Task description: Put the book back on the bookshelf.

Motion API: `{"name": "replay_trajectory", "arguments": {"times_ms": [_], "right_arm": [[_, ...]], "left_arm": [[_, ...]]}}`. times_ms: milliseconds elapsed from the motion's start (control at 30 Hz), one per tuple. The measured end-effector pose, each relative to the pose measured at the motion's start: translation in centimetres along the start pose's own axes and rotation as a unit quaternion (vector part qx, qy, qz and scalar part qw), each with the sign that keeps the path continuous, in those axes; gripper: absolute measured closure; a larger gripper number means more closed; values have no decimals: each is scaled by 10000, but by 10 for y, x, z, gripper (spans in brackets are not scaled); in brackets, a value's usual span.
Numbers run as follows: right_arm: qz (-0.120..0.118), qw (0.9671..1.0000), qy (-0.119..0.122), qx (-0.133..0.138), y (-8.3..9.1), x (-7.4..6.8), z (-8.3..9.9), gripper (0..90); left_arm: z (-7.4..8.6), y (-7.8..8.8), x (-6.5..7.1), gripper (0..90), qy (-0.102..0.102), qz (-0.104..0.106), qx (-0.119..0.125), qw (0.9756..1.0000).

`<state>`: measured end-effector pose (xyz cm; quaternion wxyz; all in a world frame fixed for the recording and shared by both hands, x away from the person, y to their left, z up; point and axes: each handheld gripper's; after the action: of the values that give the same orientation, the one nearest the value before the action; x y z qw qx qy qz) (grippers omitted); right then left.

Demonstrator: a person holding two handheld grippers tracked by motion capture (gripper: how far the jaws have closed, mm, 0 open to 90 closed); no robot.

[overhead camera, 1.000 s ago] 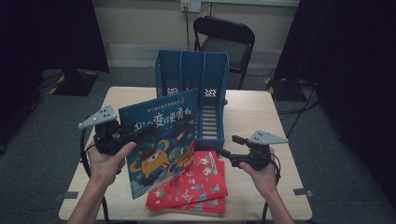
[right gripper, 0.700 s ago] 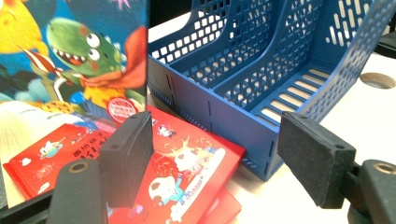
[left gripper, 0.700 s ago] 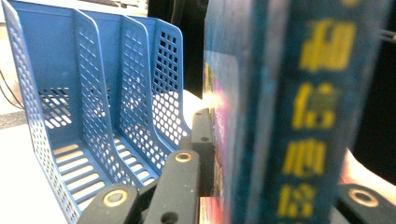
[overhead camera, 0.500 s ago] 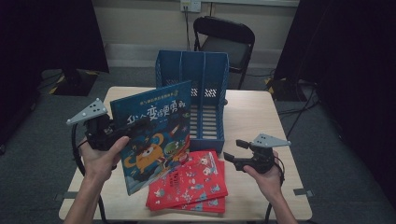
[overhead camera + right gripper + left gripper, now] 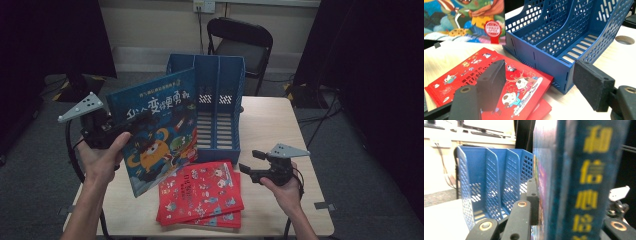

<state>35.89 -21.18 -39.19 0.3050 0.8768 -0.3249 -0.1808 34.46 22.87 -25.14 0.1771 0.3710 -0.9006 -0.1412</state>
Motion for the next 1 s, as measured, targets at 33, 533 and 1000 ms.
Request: {"name": "replay_trajectory", "arguments": {"times_ms": [33, 533, 1000], "right_arm": [[-2, 10000, -1, -2, 0, 0, 0, 264], [-27, 10000, -2, -64, -3, 1, 2, 264], [-51, 9999, -2, -137, -7, 1, 5, 264]], "left_arm": [[-1, 0, 0, 833, 5, -35, 9, 10000], [-18, -12, -22, 833, 225, -675, 266, 9971], [-26, -46, -32, 833, 307, -1183, 408, 9917]]}}
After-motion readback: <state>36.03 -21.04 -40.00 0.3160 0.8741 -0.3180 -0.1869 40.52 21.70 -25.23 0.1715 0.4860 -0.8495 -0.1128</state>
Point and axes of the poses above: each handheld gripper's, and its own axes: y roughly backward along the jaws, z roughly out of its underside, x roughly to its right, and after that the axes turned 15 degrees about -x, right-handed
